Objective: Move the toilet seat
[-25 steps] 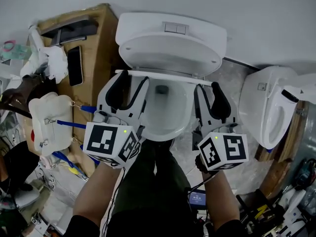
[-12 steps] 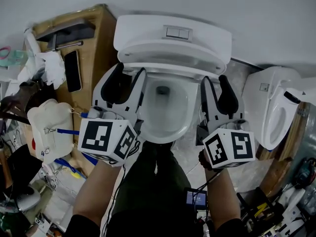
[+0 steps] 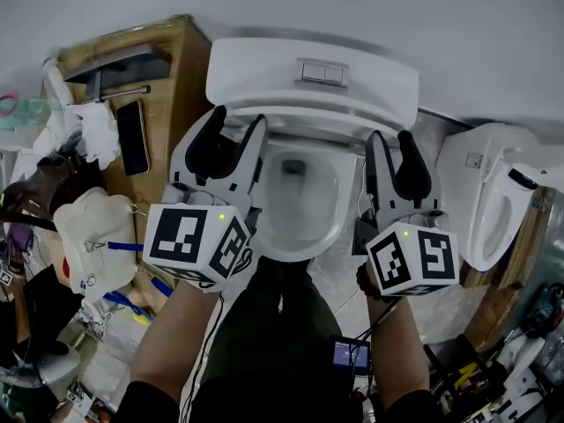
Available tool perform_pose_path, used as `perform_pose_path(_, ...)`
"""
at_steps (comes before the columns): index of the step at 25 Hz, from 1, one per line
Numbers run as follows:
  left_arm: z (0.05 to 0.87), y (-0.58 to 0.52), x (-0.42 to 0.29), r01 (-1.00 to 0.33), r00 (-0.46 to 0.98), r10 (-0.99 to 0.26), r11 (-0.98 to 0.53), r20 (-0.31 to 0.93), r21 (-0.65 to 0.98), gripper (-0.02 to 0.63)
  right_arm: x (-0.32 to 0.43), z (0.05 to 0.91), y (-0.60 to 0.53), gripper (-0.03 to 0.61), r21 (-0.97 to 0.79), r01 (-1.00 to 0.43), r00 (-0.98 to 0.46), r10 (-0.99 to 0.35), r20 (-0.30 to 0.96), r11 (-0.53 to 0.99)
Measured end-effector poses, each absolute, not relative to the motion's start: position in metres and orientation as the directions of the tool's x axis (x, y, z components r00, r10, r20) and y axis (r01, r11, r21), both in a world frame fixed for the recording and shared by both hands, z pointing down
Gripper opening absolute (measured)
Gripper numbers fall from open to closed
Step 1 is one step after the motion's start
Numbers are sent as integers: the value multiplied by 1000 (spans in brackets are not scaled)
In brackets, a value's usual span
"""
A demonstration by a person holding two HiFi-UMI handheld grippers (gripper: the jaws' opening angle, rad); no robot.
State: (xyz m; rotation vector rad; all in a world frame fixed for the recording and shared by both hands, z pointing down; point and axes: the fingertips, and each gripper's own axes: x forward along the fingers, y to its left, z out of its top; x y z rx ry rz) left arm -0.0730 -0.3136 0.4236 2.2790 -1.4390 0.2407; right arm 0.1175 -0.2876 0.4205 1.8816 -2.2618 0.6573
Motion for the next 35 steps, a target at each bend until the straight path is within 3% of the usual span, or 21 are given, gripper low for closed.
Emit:
perform_pose_path(23, 395, -292, -59, -871, 488, -777, -400, 399, 286, 233, 111, 393, -282, 212, -250, -958, -235, -880, 413, 139)
perform_pose_path(30, 339, -263, -43, -845, 530, -769, -445, 357, 296, 233, 75, 341, -255, 210, -208, -938, -338, -862, 377, 277)
perform_pose_path(35, 299, -237, -30, -833, 539, -771, -428, 339, 350, 233, 71, 298, -237, 141, -191, -922, -383, -861, 334, 337)
